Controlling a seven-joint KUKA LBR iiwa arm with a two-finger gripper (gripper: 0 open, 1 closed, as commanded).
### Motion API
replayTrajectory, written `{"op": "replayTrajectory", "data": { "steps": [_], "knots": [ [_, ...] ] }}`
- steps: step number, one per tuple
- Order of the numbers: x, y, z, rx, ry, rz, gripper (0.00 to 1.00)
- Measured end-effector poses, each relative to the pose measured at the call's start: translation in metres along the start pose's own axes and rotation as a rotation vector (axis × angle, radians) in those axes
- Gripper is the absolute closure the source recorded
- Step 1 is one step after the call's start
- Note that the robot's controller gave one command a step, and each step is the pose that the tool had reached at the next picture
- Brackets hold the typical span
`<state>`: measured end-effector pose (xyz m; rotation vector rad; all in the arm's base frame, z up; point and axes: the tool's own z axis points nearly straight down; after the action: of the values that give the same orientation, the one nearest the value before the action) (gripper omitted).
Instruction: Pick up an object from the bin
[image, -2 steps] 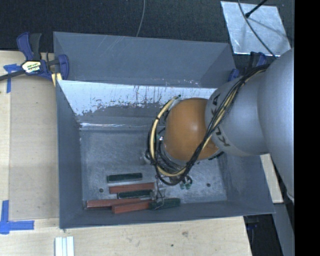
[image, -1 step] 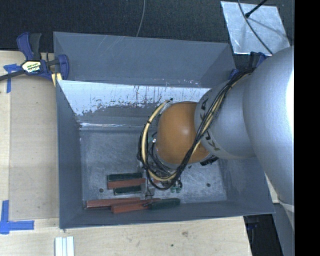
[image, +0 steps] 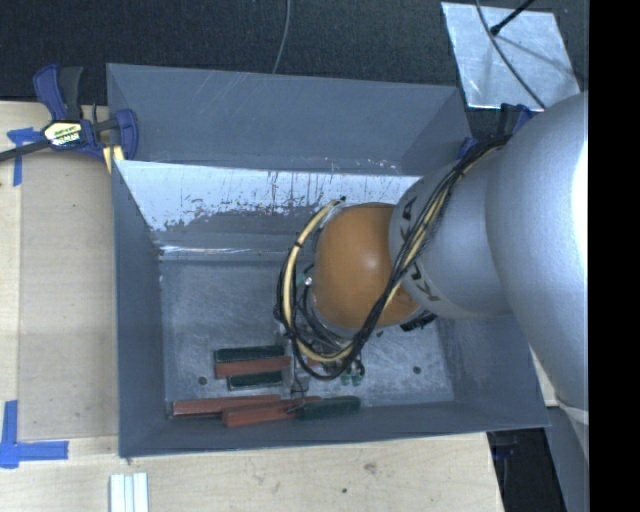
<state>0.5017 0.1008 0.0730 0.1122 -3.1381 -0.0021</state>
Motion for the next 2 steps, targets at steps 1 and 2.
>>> {"op": "replayTrajectory", "data": {
  "steps": [1, 2],
  "knots": [
    [-0.0117, -0.0049, -0.1163, 0.001, -0.004, 0.070, 1.00],
    [-0.0117, -0.0047, -0.1163, 0.001, -0.004, 0.069, 1.00]
  ]
}}
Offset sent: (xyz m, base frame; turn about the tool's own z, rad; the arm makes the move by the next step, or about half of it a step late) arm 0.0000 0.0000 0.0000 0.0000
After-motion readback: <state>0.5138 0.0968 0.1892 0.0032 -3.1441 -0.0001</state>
